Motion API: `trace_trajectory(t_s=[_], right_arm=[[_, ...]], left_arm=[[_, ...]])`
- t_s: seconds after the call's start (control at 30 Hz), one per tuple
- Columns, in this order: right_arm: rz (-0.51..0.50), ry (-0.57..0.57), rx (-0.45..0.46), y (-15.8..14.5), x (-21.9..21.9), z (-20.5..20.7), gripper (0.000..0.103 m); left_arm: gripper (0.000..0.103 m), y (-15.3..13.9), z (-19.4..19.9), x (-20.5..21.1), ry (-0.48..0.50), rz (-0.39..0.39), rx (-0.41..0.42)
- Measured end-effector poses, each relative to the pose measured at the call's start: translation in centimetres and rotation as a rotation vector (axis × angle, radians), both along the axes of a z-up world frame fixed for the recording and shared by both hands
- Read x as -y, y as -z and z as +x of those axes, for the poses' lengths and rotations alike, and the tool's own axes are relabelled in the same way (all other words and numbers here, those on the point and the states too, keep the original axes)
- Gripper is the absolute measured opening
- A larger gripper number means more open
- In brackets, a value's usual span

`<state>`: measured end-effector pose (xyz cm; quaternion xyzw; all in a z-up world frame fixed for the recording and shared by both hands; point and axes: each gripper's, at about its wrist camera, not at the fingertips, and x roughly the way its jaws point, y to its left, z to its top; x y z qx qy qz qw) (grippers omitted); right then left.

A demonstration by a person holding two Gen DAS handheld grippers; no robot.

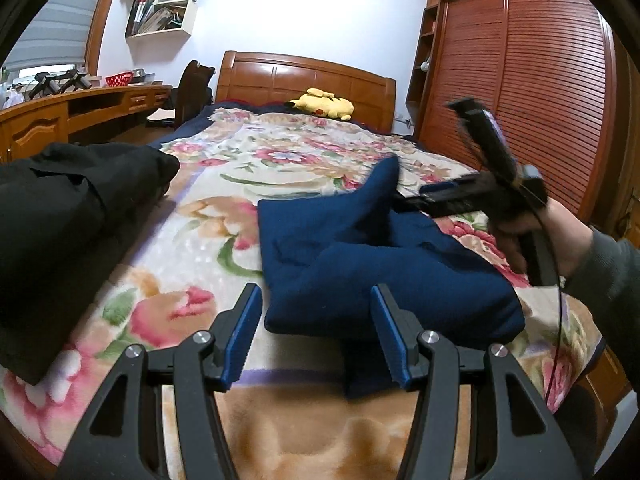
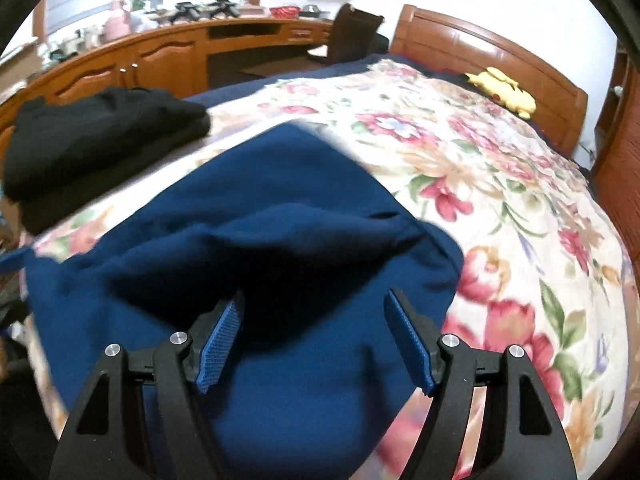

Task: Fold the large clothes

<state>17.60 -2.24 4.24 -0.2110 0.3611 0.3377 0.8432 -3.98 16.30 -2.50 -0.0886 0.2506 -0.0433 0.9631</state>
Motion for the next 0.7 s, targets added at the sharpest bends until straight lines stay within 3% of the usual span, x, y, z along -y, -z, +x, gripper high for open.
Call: trace_trajectory(t_s=[0.37,0.5,0.7], right_arm=[[-0.014,-0.079,0.013,0.7,-4.2,2.6,0.074],[-0.018,-0.06,-0.052,1.3,-4.5,3.7,0.074],[-0.005,0.01,-0.031,1.2,-2.1,4.7,0.074]], left_arm=[[0.055,0.3,0.1,-0.2,0.015,0.004,-0.02],[0.055,0.3,0.1,-0.2,0.015,0.004,-0.019],[0.055,0.5,-0.1,-0.3,0.023,0.013,-0.022]])
